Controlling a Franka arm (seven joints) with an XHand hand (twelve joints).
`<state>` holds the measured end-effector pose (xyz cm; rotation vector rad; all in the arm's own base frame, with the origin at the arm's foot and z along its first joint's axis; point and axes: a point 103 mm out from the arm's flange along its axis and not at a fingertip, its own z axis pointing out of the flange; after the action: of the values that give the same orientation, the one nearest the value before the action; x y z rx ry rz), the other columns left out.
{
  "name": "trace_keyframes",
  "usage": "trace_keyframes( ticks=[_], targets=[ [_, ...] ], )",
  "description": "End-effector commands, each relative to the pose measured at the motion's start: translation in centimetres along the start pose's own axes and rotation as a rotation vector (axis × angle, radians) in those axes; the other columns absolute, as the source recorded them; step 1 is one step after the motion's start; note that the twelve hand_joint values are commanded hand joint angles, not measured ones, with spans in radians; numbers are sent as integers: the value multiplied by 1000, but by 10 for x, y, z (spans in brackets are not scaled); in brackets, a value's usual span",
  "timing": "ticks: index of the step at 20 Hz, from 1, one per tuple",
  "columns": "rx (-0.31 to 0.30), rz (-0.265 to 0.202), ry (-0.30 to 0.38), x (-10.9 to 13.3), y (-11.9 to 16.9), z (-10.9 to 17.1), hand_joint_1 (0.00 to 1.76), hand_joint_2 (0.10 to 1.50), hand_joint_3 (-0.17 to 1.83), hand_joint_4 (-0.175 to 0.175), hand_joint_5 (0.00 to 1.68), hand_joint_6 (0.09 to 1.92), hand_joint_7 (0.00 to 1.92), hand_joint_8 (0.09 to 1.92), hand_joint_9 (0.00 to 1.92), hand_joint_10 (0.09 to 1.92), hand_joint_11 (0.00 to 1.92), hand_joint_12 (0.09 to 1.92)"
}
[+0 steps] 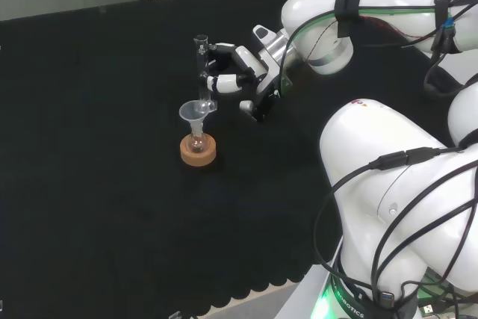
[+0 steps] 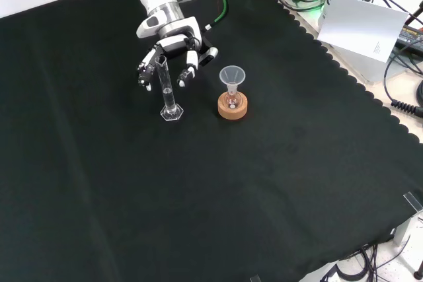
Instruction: Pick up the graduated cylinder.
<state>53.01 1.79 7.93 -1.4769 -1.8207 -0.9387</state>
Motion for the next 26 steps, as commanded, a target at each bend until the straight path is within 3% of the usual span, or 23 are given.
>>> trace_keyframes(
  ticks=[1,8,13,26],
  targets=[
    [8,-5,9,1,2,3,1029,596,639,-28,623,157,615,621,754,508,424,1288],
    [19,-21,26,6,7,10,1037,594,635,-11,670,217,633,613,764,502,440,1281],
    [25,-19,41,5,8,11,1048,600,628,1,605,459,630,599,793,477,460,1280],
    [38,0,77,-2,12,18,1057,631,628,2,591,595,626,608,867,461,548,1233]
  ],
)
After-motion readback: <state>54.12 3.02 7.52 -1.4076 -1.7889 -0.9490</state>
